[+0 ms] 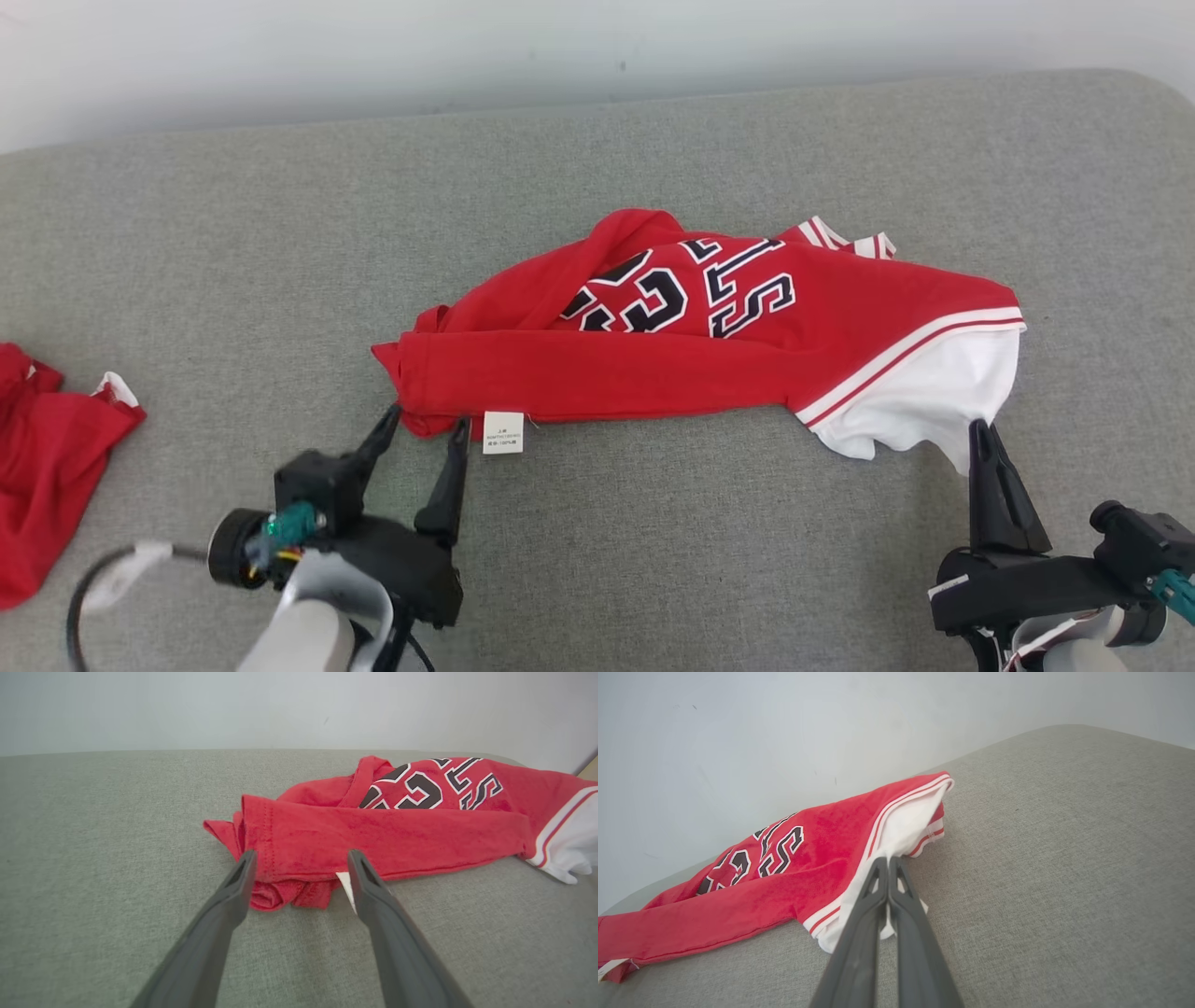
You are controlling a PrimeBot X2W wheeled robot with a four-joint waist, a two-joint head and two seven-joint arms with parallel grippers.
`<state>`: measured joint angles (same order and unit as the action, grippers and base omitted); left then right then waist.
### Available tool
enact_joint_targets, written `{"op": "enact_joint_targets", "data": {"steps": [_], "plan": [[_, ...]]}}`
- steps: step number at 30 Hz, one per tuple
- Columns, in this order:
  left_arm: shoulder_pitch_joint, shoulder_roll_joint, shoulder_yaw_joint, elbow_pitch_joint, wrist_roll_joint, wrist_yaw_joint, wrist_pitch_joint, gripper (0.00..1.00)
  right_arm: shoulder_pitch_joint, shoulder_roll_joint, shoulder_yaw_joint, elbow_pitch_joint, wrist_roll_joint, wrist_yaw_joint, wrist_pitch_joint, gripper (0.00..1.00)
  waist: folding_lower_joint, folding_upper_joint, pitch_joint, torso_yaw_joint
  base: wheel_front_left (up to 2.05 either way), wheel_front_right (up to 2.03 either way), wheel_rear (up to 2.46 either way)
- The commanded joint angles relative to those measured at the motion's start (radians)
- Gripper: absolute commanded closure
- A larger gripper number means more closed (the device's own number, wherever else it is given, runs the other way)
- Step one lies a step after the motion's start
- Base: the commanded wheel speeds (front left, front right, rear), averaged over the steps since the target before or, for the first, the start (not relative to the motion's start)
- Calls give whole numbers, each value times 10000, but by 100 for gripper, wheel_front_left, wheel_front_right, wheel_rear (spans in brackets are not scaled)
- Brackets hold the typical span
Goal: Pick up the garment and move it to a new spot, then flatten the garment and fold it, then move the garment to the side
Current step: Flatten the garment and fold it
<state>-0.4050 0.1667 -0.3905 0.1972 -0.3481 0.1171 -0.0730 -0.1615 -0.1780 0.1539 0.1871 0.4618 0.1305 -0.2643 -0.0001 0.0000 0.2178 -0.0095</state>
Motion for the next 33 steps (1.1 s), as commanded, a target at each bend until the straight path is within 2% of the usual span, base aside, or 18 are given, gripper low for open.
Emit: {"op": "enact_joint_targets", "data": {"steps": [1, 7, 13, 15, 16, 25, 33], "plan": [[-293, 107, 22, 239, -209, -96, 409, 0, -87, 3, 36, 17, -79, 4, -25, 100, 1, 0, 75, -69, 0, 0, 0], [-1008, 345, 158, 733, -398, -161, 1350, 0, -168, 76, 92, 51, -42, 4, -26, 100, 1, 0, 204, -207, 0, 0, 0], [-1294, 429, 199, 1072, -671, -362, 1662, 0, -228, 114, 105, 58, 3, 4, -26, 100, 1, 0, 280, -326, 0, 0, 0], [-1322, 449, 143, 1028, -626, -381, 1585, 63, -229, 117, 64, 28, 10, 4, -27, 100, 1, 0, 311, -333, 0, 0, 0], [-1336, 455, 126, 1011, -596, -366, 1580, 100, -228, 111, 50, 10, 11, 4, -27, 100, 1, 0, 327, -328, 0, 0, 0], [-1398, 569, -11, 547, -302, -188, 1409, 100, -294, 45, -103, -37, 27, 4, -27, 100, 1, 0, 382, -231, 0, 0, 0], [-1558, 997, 206, -1209, -84, 120, 1553, 100, -1076, -404, -633, -1247, -189, 4, -27, 100, 1, 0, 302, -205, 0, 0, 0]]}}
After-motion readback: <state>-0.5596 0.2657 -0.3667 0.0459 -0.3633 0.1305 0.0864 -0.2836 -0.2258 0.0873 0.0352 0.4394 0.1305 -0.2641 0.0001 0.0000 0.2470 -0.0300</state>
